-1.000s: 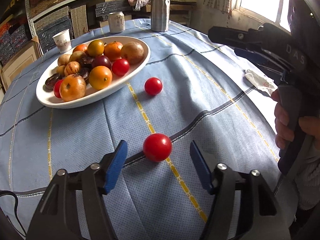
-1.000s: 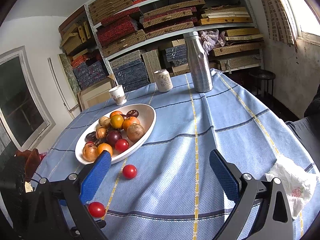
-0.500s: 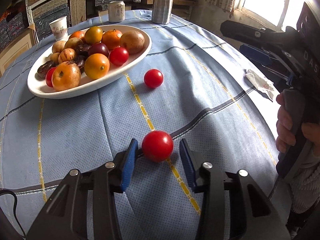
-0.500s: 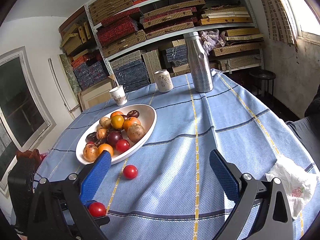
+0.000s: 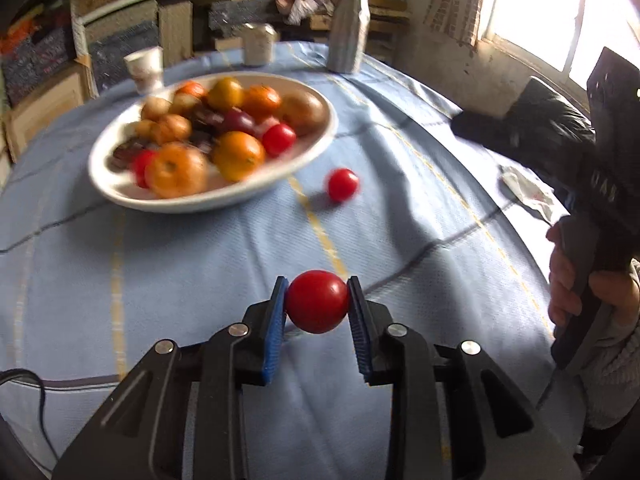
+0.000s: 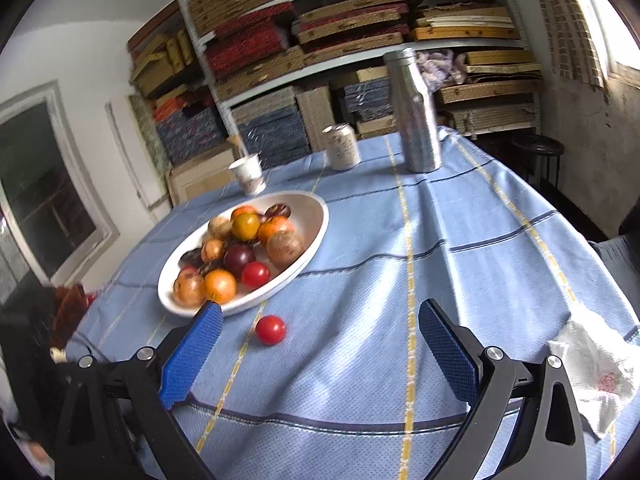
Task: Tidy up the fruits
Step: 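Grasp a red cherry tomato with the left tool while the right tool grasps another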
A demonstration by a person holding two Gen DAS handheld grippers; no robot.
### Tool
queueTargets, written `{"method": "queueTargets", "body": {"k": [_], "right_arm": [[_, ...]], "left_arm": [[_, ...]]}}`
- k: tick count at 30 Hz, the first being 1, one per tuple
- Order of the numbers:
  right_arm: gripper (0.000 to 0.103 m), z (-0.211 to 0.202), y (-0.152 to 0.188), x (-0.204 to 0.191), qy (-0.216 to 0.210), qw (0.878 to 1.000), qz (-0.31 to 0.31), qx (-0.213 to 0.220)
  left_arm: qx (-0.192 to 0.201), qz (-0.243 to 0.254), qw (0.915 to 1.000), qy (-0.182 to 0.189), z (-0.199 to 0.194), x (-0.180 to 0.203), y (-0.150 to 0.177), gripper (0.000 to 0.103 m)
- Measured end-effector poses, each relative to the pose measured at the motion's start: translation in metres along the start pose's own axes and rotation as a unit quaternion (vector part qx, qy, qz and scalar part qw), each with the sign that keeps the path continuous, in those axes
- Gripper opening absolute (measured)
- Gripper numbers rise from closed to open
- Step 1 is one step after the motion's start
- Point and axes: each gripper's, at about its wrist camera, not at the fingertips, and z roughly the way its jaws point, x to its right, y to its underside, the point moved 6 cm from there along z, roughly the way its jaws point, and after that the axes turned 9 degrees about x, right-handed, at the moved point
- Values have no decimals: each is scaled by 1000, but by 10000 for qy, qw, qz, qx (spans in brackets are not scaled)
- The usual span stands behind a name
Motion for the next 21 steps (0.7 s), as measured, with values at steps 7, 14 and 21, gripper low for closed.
{"method": "queueTargets", "body": {"k": [7, 14, 21], "right_arm": [[73, 35, 20, -43, -208, 9926, -919, -767], [50, 71, 39, -60, -181, 9815, -1315, -1378], [42, 81, 40, -55, -197, 9814, -1154, -1519]], "left_arm": [[351, -454, 9968, -560, -25, -72, -8, 29], [304, -673, 9961, -491, -20, -87, -4, 29], [173, -589, 9972, -439, -12, -79, 1, 29]]}}
